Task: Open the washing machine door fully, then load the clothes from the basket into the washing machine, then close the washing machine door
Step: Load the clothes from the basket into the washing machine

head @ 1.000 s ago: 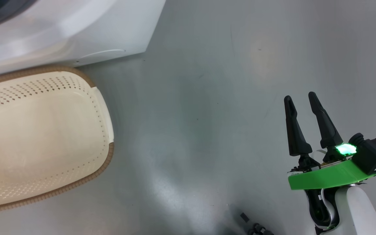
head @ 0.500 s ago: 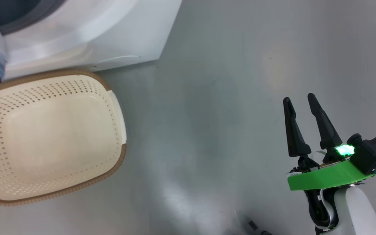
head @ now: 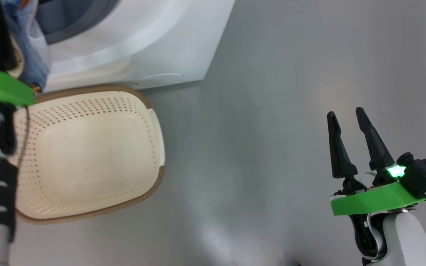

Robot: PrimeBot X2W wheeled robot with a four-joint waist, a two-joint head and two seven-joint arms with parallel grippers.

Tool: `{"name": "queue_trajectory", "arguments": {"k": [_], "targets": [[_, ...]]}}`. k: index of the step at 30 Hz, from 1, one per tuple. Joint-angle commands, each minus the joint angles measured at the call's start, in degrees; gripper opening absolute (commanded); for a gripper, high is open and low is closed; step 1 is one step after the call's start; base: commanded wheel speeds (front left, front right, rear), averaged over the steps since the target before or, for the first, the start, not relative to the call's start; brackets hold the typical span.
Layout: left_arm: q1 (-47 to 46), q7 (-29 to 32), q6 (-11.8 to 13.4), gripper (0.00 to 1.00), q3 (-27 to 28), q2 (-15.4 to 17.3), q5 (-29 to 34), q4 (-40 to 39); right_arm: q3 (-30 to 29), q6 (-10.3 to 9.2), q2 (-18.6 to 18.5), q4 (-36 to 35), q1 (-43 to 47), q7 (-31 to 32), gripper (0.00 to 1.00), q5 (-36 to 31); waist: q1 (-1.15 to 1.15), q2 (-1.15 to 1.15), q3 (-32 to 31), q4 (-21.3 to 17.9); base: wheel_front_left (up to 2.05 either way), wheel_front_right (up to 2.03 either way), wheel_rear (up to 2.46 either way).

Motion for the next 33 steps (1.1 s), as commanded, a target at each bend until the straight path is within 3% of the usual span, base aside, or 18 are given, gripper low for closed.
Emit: {"name": "queue_trajectory", "arguments": {"k": [1, 14, 33], "targets": [[2.1, -0.3, -0.1, 1.0, 1.3, 1.8, 0.6, -2.2, 0.8, 0.09, -0.3, -1.1, 1.4, -0.3, 1.0, -0.4, 0.0, 0.0, -1.3, 1.4, 0.0, 0.0, 0.0], [15.3, -0.3, -0.1, 1.0, 4.4, -3.4, 1.6, -9.6, -1.0, 0.09, -1.4, -0.7, 3.3, -0.3, 1.0, -1.1, 0.0, 0.0, -5.0, 6.2, 0.0, 0.0, 0.0], [33.7, -0.3, -0.1, 1.0, 7.8, -4.9, 3.2, -20.8, -2.3, 0.09, -3.7, -0.6, 6.7, -0.3, 1.0, -0.7, 0.0, 0.0, -8.8, 9.3, 0.0, 0.0, 0.0]]}}
